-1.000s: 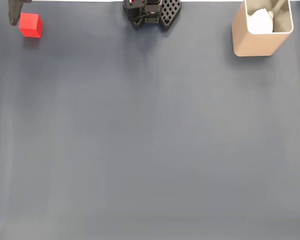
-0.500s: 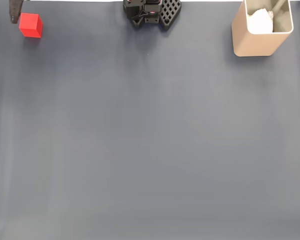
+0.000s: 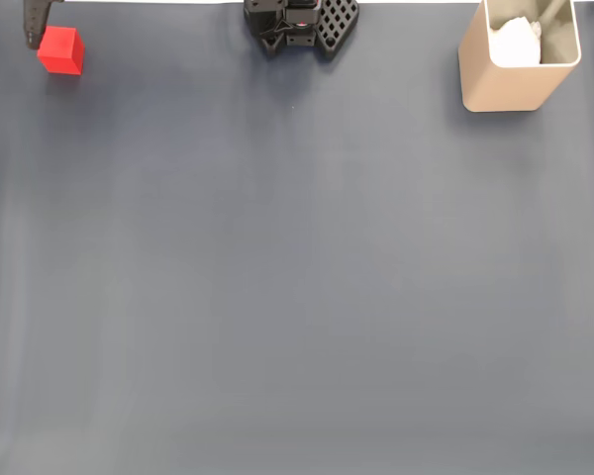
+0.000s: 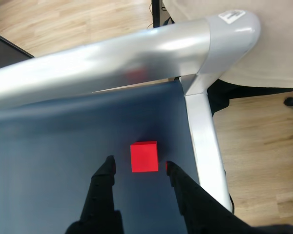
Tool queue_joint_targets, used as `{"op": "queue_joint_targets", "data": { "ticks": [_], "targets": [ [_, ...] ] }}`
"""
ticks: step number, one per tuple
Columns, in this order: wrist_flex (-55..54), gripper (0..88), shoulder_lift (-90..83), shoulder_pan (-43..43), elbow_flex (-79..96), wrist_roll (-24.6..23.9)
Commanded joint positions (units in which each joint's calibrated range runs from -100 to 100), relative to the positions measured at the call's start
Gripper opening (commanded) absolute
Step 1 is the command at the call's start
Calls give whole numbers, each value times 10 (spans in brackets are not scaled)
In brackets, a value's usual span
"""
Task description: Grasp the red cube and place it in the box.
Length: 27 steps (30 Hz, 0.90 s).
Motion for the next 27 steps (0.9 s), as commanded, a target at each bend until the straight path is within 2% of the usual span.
{"op": "queue_joint_targets", "data": {
  "ticks": [1, 11, 27],
  "targets": [
    [-21, 288, -6, 5, 10, -1],
    [-41, 353, -7, 6, 29, -3],
    [-84, 371, 23, 3, 50, -1]
  ]
}}
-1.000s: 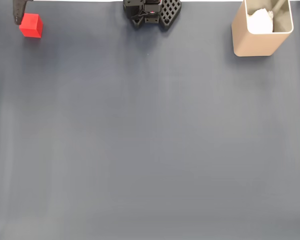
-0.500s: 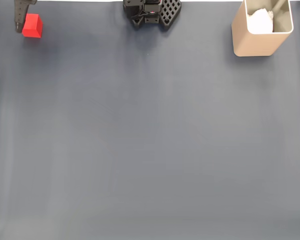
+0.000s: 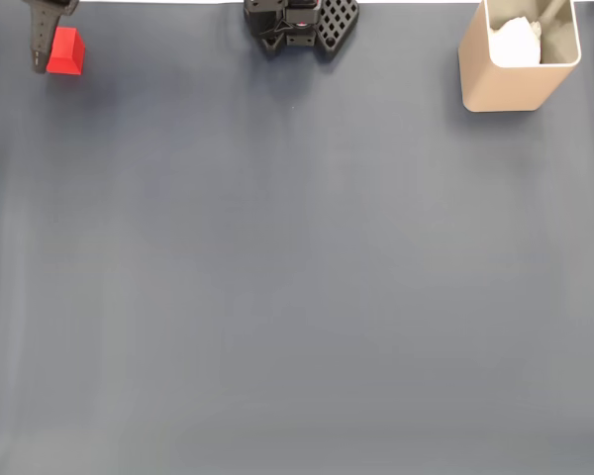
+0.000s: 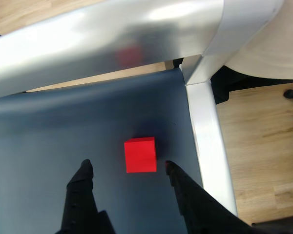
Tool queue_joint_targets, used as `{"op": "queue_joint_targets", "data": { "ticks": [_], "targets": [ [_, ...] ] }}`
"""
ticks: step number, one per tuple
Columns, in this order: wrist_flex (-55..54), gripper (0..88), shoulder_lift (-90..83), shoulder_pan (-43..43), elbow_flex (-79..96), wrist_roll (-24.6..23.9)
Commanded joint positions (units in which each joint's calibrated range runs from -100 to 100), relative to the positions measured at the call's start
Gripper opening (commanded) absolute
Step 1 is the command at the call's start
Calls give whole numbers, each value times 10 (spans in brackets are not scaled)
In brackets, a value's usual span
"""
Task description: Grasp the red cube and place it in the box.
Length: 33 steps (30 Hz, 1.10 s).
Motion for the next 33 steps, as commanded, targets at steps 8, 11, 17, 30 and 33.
{"op": "queue_joint_targets", "data": {
  "ticks": [8, 11, 17, 30, 33],
  "targets": [
    [-41, 373, 25, 1, 0, 1],
    [-53, 374, 29, -1, 5, 1],
    [-62, 375, 33, -6, 13, 0],
    [-90, 375, 38, -10, 43, 0],
    [-99, 375, 33, -14, 55, 0]
  ]
}}
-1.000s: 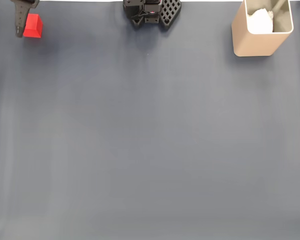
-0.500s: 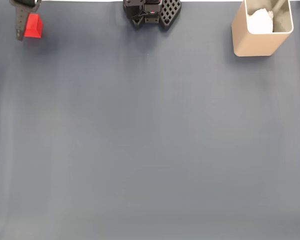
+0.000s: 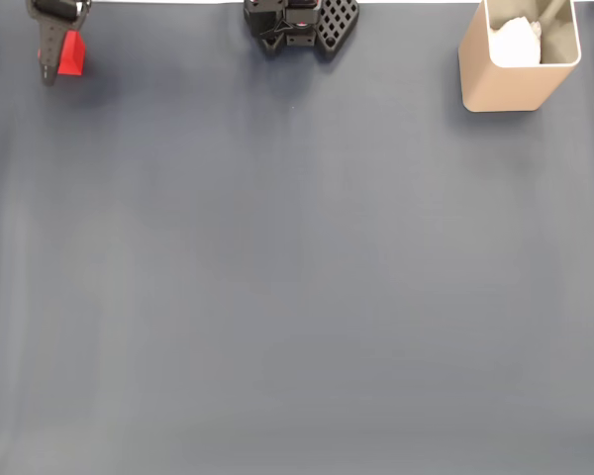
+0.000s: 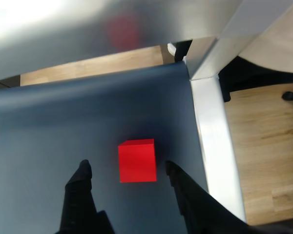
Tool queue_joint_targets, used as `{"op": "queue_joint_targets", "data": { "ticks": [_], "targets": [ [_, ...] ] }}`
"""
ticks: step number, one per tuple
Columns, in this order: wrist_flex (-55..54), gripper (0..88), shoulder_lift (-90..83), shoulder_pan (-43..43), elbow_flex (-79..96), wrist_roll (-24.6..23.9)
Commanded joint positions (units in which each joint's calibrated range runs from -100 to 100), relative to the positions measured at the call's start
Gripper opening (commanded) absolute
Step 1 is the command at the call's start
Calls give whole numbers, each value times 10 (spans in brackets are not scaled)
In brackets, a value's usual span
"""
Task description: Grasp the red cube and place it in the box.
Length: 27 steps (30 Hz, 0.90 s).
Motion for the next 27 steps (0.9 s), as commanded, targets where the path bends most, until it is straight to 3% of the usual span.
{"op": "queue_joint_targets", "data": {
  "ticks": [1, 27],
  "targets": [
    [-16, 375, -9, -9, 6, -1],
    [-31, 378, 14, -42, -22, -24]
  ]
}}
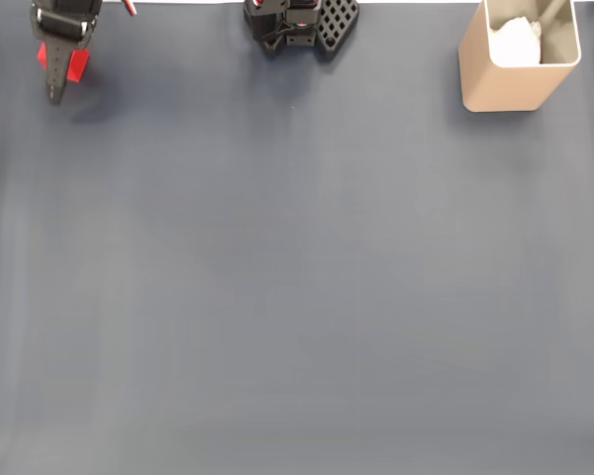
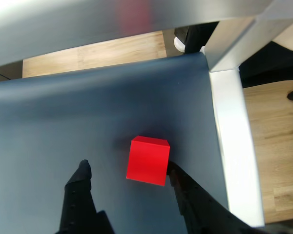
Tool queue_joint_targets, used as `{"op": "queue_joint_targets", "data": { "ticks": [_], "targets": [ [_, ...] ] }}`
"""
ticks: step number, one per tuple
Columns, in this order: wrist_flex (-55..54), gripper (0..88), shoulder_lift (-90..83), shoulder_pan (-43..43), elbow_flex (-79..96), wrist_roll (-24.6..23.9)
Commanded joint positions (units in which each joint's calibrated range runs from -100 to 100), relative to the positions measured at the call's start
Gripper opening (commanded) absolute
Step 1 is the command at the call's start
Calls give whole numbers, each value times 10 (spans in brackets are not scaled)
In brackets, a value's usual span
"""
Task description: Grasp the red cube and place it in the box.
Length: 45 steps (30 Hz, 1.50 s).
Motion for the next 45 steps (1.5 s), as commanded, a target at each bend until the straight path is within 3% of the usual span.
{"op": "queue_joint_targets", "data": {
  "ticks": [1, 12, 21, 45],
  "targets": [
    [-9, 379, 7, -6, -42, -7],
    [-9, 366, 33, -6, -65, -12],
    [-9, 240, 33, -8, -69, -9],
    [53, 78, -8, -33, -77, 1]
  ]
}}
